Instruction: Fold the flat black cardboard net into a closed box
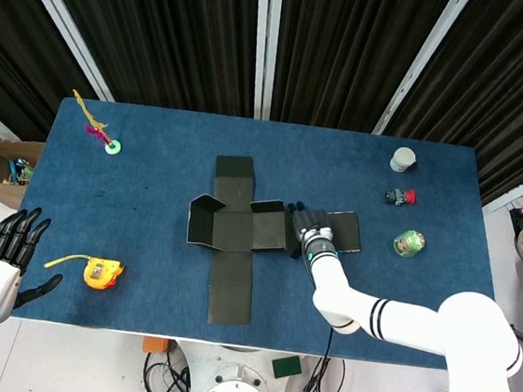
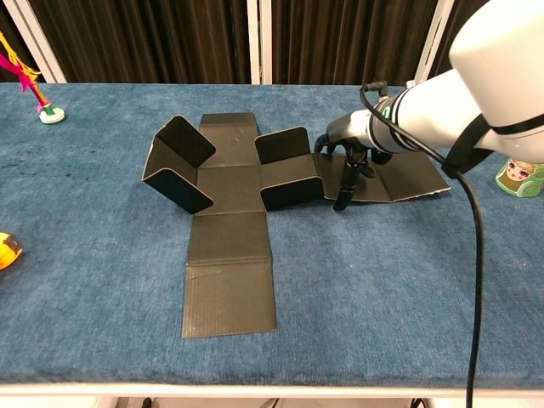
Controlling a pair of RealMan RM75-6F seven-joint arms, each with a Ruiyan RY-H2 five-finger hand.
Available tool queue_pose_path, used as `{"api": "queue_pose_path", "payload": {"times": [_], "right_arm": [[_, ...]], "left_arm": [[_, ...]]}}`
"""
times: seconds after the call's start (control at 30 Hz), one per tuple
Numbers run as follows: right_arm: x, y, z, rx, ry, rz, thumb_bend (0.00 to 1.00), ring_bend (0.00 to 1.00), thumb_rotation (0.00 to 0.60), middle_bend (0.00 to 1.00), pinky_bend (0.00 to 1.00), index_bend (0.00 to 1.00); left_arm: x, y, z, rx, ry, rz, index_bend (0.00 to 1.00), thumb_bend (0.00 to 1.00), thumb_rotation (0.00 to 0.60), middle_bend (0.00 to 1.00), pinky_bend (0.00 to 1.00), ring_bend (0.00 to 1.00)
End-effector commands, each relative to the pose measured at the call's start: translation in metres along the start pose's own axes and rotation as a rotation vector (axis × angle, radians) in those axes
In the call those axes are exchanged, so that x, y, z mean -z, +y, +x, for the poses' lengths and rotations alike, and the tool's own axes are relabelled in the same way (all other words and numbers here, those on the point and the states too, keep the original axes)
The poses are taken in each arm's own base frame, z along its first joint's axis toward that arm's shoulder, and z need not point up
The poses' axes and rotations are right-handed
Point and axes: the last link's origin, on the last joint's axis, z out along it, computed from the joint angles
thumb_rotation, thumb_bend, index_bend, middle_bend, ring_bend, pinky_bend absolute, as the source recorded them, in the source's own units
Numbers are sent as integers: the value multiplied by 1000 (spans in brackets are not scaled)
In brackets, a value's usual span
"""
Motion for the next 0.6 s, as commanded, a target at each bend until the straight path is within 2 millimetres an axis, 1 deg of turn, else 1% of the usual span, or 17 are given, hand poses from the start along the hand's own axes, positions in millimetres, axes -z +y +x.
{"api": "queue_pose_path", "payload": {"times": [0.03, 0.1, 0.23, 0.37, 0.47, 0.6], "right_arm": [[-2, -3, -1, 11, 5, -4, 152, 715, 600, 79, 1000, 3], [-2, -3, -2, 26, 11, -10, 160, 716, 600, 94, 1000, 40], [-3, -2, -1, 65, 30, -33, 193, 720, 600, 148, 1000, 192], [-2, -1, 0, 93, 55, -43, 278, 730, 600, 205, 1000, 331], [2, -2, 2, 81, 70, -24, 308, 738, 600, 233, 1000, 373], [8, 2, 4, 59, 93, 7, 318, 738, 600, 255, 1000, 385]], "left_arm": [[0, 0, 0, 1, -1, 2, 37, 0, 600, 0, 135, 8], [2, -1, 0, 1, -1, 5, 37, 0, 600, 0, 135, 8], [2, -2, 0, 4, -1, 6, 37, 0, 600, 0, 135, 7], [1, -3, -1, 8, -4, 8, 36, 0, 600, 0, 135, 7], [-2, -3, -4, 14, -20, 6, 37, 0, 600, 0, 135, 7], [-13, -4, -14, 62, -80, 2, 37, 0, 600, 0, 136, 9]]}}
